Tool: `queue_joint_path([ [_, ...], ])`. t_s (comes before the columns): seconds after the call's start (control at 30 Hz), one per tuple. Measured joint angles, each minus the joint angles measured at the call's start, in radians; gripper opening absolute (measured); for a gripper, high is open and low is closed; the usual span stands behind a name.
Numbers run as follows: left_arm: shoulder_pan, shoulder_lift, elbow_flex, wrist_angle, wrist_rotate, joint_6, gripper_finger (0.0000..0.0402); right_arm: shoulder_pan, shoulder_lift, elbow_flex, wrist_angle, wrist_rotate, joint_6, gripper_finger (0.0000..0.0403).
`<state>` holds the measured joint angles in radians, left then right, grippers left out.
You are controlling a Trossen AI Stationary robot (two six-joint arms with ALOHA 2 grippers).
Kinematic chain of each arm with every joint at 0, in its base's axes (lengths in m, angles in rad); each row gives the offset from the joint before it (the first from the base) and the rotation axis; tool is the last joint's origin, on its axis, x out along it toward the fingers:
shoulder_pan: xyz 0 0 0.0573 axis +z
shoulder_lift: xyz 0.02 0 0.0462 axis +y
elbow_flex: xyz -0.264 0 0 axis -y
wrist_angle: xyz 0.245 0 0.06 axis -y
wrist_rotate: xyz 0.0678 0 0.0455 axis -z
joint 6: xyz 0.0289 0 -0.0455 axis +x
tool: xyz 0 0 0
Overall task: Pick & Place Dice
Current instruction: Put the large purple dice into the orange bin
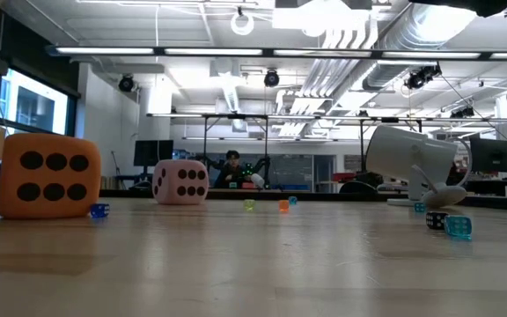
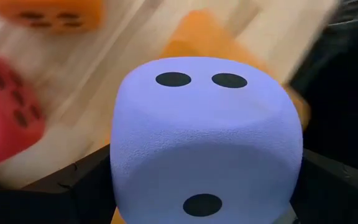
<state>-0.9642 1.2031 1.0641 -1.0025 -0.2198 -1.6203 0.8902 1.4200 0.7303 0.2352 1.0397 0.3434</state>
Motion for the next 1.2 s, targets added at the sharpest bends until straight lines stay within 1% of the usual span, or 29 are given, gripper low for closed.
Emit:
queue_joint_path([
  [0.07,0.0,0.019,0.0,-0.07,0.04,-0.06,0.0357,0.0,0.0,0.0,0.0,0.0,-0.004,0.0397],
  [0.17,0.0,0.049,-0.001,-0.147,0.126,-0.171,0.0359,-0.007,0.0,0.0,0.0,0.0,-0.005,0.0397],
  [0.23,0.0,0.071,0.002,-0.146,0.165,-0.206,0.0363,-0.011,0.0,0.0,0.0,-0.003,-0.006,0.0397],
  [0.3,0.0,0.087,0.003,-0.133,0.182,-0.215,0.0366,-0.014,0.0,0.0,0.0,-0.013,-0.005,0.0397],
  [0.4,0.0,0.113,0.004,-0.114,0.192,-0.188,0.0367,-0.021,0.0,0.002,0.0,-0.044,0.001,0.0397],
  [0.57,-0.005,0.135,0.004,-0.128,0.194,-0.175,0.0368,-0.029,0.0,0.002,0.0,-0.1,0.004,0.0397],
  [0.9,-0.012,0.137,0.006,-0.126,0.184,-0.153,0.0369,-0.029,0.0,0.002,0.0,-0.101,-0.007,0.0397],
  [1.0,-0.012,0.139,0.028,-0.123,0.183,-0.142,0.0369,-0.029,0.0,0.002,0.0,-0.101,-0.021,0.0397],
  [1.2,0.01,0.14,0.121,-0.087,0.178,-0.019,0.0369,-0.046,0.0,0.002,0.0,-0.106,-0.032,0.0397],
])
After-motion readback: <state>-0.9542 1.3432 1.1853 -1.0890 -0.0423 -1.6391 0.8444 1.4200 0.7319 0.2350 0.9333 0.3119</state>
